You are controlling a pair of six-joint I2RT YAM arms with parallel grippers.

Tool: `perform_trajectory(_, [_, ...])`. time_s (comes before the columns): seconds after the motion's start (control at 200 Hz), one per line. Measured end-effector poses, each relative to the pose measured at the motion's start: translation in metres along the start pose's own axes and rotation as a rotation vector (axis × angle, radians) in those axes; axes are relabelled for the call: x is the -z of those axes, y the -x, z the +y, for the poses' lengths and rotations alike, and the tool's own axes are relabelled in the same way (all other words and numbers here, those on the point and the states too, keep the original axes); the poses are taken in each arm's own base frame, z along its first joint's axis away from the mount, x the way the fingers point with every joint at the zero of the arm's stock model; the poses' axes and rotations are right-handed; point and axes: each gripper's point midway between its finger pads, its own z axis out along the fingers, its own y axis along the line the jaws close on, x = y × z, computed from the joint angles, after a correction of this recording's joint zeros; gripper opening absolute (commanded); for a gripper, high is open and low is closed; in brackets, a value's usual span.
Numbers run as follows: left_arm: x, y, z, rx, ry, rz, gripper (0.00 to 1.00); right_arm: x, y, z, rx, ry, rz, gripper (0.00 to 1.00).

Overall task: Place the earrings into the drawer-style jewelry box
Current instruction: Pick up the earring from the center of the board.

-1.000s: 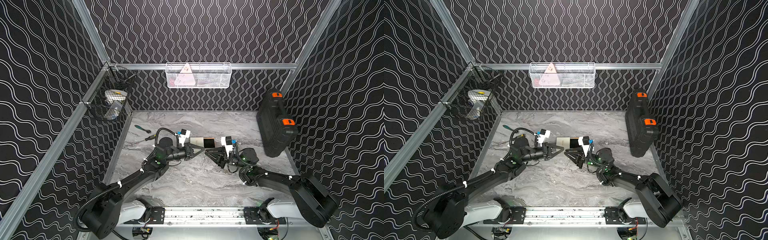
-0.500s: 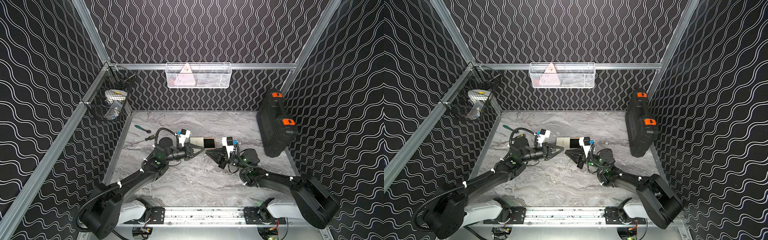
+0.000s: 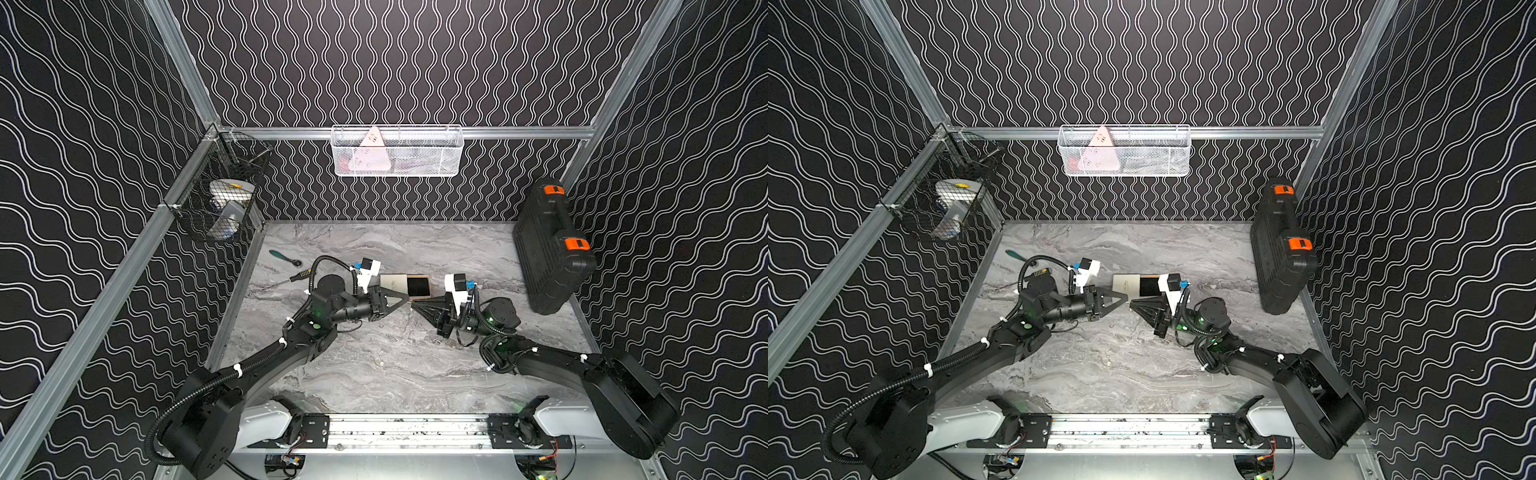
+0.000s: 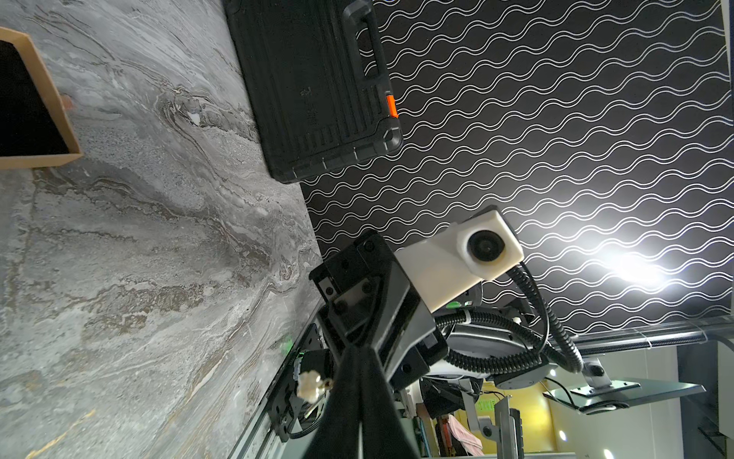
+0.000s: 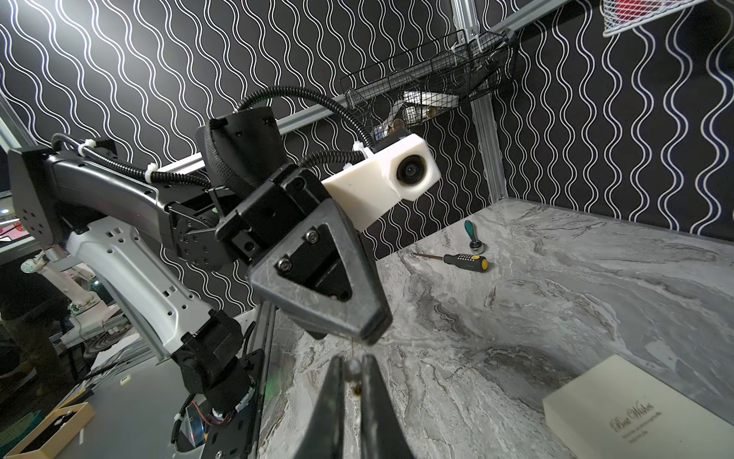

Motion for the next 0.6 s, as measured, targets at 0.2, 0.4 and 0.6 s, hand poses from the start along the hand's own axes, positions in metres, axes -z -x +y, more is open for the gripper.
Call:
perform_trajectory(0.2, [0.000, 0.000, 0.000, -0.001, 0.000, 0.000, 0.42, 0.001, 0.002, 0.001, 0.004, 0.002, -0.004, 0.02])
perform_trajectory(0.4, [0.002, -0.001, -0.002, -0.020, 0.006, 0.001, 0.56, 0.002, -0.001, 0.001, 0.002, 0.000, 0.000, 0.02])
perform_trajectory(0.6, [0.013, 0.023, -0.009, -0.093, 0.096, -0.071, 0.62, 0.004, -0.001, -0.004, -0.014, -0.043, 0.034, 0.01])
